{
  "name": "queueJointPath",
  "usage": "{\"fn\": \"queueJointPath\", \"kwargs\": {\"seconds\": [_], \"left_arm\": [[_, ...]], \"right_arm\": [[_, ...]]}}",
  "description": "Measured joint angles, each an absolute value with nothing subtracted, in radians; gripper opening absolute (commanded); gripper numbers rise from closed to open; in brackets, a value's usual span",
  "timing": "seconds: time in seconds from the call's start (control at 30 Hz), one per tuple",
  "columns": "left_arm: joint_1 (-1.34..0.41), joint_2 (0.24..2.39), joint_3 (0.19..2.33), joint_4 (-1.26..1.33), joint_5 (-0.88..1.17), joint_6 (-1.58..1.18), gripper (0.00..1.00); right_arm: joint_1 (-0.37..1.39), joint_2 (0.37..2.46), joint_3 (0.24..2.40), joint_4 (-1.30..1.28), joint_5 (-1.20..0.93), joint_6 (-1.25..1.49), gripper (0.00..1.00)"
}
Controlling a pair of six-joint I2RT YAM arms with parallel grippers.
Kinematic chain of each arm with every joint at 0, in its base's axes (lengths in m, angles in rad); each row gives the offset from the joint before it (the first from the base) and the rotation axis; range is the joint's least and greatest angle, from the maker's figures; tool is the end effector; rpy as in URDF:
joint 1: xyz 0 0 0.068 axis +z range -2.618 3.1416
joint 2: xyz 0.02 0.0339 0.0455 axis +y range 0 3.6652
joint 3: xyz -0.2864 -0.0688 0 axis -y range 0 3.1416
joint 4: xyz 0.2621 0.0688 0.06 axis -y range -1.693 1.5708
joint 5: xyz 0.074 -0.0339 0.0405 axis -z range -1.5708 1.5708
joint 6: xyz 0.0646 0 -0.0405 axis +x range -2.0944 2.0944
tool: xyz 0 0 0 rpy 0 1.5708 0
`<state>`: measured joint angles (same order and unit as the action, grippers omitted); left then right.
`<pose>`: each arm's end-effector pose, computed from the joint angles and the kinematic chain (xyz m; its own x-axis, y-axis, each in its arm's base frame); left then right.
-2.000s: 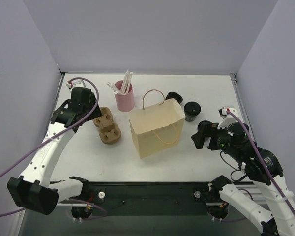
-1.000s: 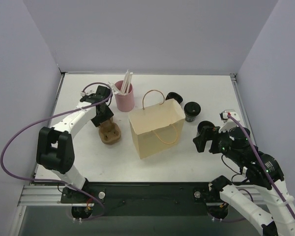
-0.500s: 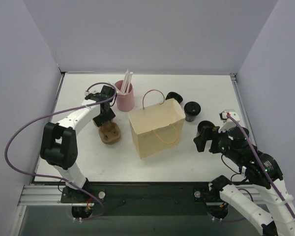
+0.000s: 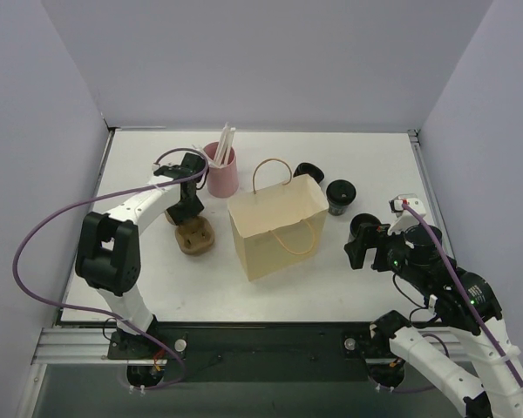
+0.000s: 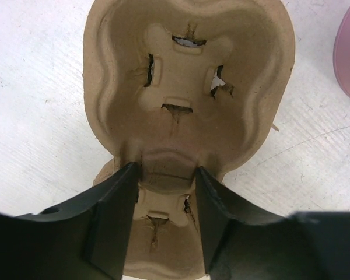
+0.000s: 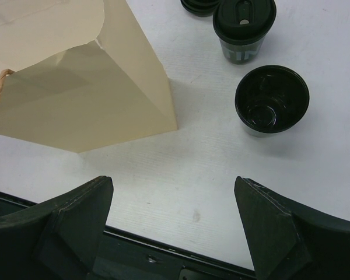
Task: Pack the takeout coffee
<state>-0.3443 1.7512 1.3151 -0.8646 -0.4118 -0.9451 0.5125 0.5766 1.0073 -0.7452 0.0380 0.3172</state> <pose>0.3569 -0.1005 0.2106 -0.7005 -0.5379 -0.4689 -0.6130 0.7900 0.0096 0.1099 0.0590 0.3907 -0.3992 0.1330 -0.9072 -0.3516 0.8916 0.2854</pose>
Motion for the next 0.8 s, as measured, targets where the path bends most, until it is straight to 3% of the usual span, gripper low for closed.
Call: {"fn": "queueJointPath", "kwargs": {"seconds": [0.27, 0.8], "left_arm": [[-0.348, 1.757, 1.333, -0.888, -0.433, -0.940, 0.33], [-0.360, 1.717, 1.428, -0.999, -0.522, -0.889, 0.29]], "right_arm": [[0.513, 0.577, 1.007, -0.745, 0.039, 0.313, 0.89], [0.513, 0.577, 1.008, -0.745, 0.038, 0.310, 0.89]]}}
